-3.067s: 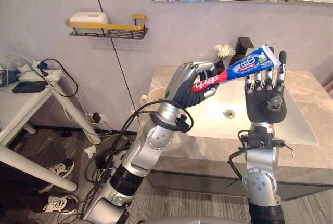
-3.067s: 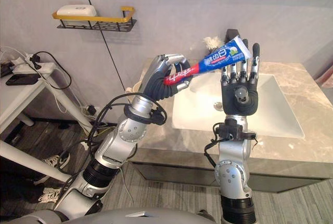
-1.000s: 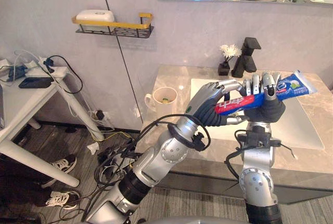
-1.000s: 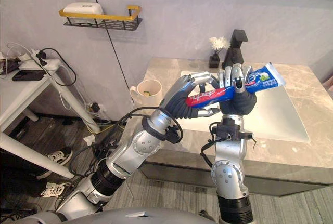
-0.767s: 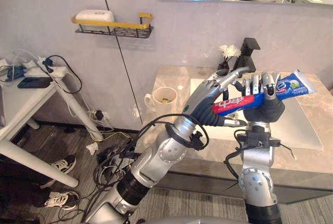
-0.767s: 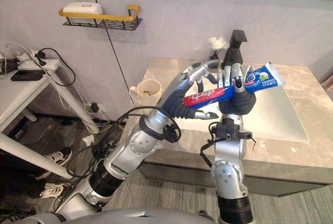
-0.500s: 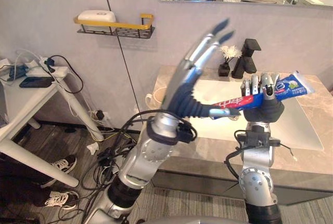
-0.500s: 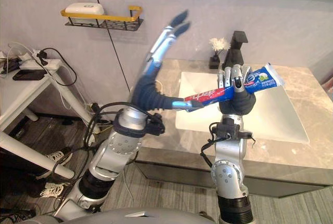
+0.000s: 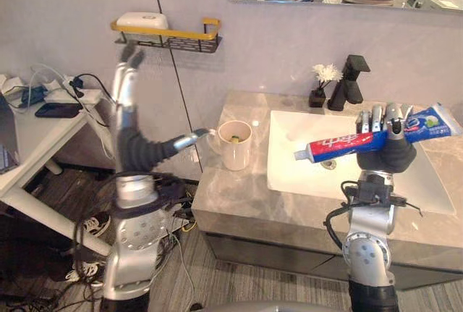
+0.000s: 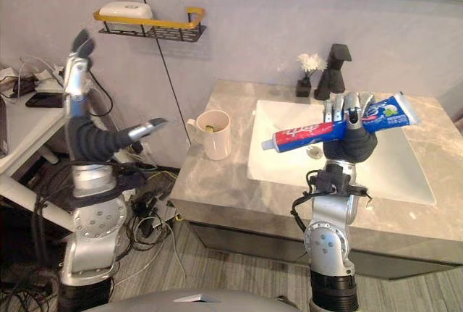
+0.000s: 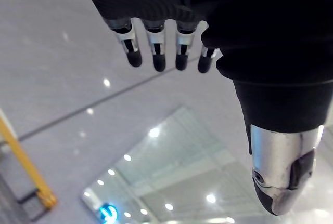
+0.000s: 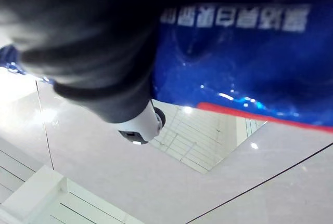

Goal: Organize washtable

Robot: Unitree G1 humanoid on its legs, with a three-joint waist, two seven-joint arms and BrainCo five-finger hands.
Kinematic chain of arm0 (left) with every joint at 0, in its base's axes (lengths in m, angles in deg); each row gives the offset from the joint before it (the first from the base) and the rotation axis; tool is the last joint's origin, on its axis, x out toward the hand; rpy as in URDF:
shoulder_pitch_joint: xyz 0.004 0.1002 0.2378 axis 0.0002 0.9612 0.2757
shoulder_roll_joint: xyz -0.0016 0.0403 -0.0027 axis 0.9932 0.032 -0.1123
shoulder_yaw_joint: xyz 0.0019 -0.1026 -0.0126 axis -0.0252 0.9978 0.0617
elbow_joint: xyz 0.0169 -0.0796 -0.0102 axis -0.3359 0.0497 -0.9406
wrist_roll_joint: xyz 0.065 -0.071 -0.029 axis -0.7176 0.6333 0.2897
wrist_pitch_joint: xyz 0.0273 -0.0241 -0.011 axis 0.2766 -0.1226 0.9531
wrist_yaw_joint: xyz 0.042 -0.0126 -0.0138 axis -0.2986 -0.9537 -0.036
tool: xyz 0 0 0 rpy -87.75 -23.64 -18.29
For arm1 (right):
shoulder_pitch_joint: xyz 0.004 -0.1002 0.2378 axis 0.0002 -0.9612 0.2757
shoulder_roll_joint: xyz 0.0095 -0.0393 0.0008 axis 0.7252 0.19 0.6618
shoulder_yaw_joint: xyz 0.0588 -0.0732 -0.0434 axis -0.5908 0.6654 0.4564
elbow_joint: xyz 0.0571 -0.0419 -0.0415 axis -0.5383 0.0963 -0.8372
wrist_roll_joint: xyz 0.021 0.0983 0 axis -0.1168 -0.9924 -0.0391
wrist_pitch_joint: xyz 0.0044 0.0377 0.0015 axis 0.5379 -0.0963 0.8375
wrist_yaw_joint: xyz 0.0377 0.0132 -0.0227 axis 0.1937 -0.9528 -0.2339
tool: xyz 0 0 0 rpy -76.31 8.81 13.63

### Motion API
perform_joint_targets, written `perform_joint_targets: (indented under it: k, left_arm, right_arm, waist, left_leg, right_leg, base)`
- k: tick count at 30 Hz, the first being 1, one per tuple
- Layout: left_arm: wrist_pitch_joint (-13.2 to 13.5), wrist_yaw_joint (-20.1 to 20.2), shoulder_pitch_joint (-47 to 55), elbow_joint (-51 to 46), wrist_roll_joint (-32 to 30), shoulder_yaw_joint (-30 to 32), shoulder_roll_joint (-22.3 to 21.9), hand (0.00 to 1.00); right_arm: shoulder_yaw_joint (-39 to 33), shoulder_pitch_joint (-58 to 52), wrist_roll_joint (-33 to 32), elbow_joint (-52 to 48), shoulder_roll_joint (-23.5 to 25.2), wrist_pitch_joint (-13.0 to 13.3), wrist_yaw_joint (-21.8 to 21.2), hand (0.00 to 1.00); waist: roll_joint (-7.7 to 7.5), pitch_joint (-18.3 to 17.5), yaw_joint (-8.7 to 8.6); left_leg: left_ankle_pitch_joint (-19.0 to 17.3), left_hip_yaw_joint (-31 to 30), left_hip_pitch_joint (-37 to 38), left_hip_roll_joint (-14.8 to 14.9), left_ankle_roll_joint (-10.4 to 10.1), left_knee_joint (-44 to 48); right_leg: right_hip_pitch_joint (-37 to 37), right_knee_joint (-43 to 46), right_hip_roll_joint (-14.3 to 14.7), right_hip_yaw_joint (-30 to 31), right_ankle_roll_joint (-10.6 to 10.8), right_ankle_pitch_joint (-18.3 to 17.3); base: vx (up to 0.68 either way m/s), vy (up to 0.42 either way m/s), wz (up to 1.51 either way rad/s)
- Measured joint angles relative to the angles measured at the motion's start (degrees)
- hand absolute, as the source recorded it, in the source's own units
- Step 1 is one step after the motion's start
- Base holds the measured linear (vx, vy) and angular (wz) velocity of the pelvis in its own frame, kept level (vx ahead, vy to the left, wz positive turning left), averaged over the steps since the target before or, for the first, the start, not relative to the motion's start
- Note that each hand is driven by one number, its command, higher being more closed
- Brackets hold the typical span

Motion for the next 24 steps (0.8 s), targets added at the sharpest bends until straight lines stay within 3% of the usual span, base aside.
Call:
perform_joint_targets:
  k: [3, 7, 15, 24]
  left_arm:
    - [-1.0, -0.1, 5.6, 1.6, 1.0, 6.4, -1.2, 0.0]
    - [-2.9, 0.5, 8.3, 7.9, 2.6, 9.2, -2.9, 0.0]
    - [-4.3, 5.2, 10.6, 22.5, 7.3, 8.4, -4.9, 0.0]
    - [-4.9, 10.6, 11.6, 32.3, 11.2, 1.1, -7.0, 0.0]
  right_arm:
    - [-1.3, 0.4, 0.1, 1.3, -0.1, 0.0, 0.4, 1.0]
    - [-2.7, 2.9, 0.1, 5.7, -0.3, -0.3, 0.9, 1.0]
    - [-2.5, 13.5, 2.9, 13.2, -5.3, -1.8, 1.5, 1.0]
    - [3.8, 24.5, 6.6, 21.7, -13.3, -5.2, 2.1, 1.0]
  waist:
    - [-0.05, 0.0, 0.36]
    - [-0.36, 0.4, 1.37]
    - [-1.38, 1.2, 2.9]
    - [-1.5, 1.3, 3.46]
  left_leg:
    - [0.0, -0.8, -0.8, -0.1, 0.0, -0.3]
    - [0.1, -1.7, -1.5, -0.2, 0.0, -0.4]
    - [0.6, -3.1, -3.7, -0.5, 0.1, -0.4]
    - [1.3, -4.5, -5.7, -0.5, 0.0, -0.4]
  right_leg:
    - [0.0, -0.4, 0.0, -0.8, 0.1, 0.0]
    - [-0.1, -0.5, 0.0, -1.7, 0.1, -0.1]
    - [-1.2, -0.5, -0.2, -3.2, 0.2, -0.2]
    - [-2.4, -0.4, -0.2, -4.6, 0.2, -0.2]
  base:
    - [0.01, -0.004, 0.1]
    - [0.02, -0.004, 0.15]
    - [0.01, 0.0, 0.09]
    - [0.0, -0.002, 0.07]
